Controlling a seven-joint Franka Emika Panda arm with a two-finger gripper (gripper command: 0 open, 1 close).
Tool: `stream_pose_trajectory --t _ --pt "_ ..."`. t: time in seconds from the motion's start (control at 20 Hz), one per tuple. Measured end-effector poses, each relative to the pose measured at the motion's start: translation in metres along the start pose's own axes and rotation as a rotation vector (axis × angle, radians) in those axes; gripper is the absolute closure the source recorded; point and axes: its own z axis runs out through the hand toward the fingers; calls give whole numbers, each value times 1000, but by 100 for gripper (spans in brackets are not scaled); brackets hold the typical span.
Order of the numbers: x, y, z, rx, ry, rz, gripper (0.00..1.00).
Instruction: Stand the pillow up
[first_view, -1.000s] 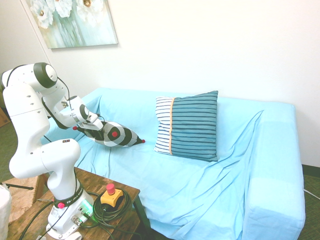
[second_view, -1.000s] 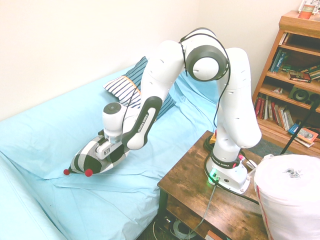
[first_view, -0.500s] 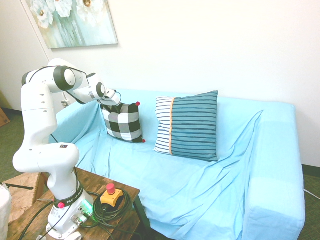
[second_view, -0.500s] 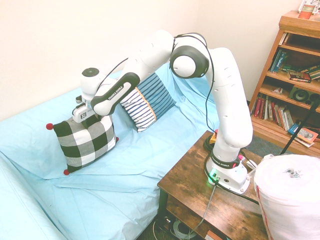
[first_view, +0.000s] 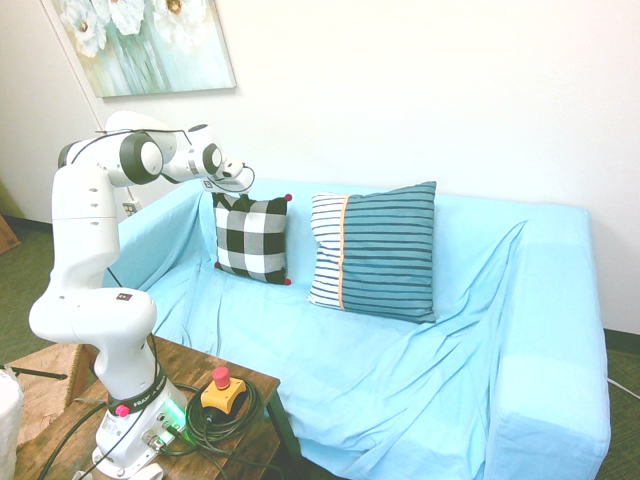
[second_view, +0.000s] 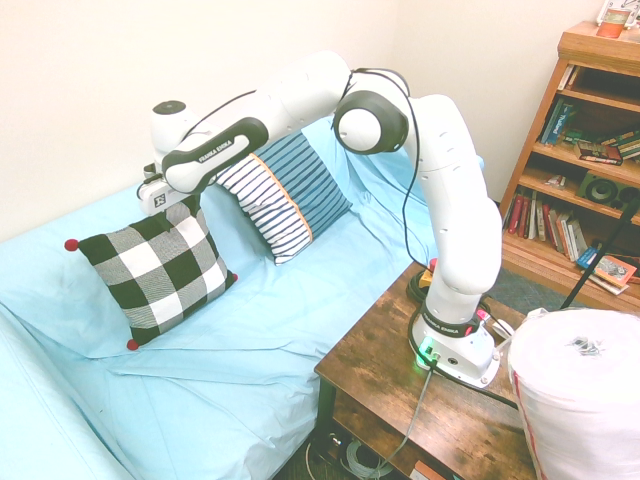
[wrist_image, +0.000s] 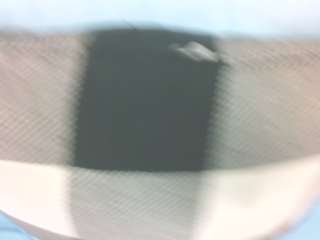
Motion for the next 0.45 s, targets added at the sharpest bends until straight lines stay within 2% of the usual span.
stream_pose_trajectory --t 0.25,0.45 --pt "62 122 -57 -23 -46 -15 0" --pt "56 197 -92 -38 -41 -33 0"
